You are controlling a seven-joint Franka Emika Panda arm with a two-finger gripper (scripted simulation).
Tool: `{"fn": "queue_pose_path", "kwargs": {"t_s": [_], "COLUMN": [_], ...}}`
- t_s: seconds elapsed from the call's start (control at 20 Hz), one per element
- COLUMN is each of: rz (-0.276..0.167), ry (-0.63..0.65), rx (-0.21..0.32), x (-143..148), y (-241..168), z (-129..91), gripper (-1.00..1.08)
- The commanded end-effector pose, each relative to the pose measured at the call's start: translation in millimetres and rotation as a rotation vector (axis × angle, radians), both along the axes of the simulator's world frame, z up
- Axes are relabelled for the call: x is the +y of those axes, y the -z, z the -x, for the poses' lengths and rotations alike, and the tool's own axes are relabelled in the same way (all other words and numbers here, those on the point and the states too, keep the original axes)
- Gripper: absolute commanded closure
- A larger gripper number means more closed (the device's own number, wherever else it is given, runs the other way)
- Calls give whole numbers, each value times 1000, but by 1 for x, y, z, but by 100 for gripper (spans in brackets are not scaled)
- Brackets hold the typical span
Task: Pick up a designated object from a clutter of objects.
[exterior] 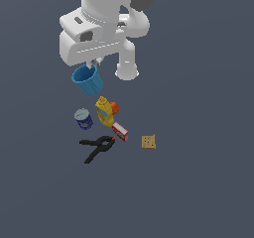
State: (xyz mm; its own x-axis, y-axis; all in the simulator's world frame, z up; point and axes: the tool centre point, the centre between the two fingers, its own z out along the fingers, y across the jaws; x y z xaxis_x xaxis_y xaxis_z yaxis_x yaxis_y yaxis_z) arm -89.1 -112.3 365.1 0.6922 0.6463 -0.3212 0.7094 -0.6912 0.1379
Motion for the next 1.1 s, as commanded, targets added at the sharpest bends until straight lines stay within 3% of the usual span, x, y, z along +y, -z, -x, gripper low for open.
{"fn": "queue_pose_path", "kwargs": {"t_s": [0.0,0.5,1.05], "rz": [1,5,7], "ry": [0,-1,-1], "rx": [-2,-2,-3], "x": [-16,-55,-67], "y": [-28,-94,-114], "z": [-2,-11,-15], "gripper": [108,108,108]}}
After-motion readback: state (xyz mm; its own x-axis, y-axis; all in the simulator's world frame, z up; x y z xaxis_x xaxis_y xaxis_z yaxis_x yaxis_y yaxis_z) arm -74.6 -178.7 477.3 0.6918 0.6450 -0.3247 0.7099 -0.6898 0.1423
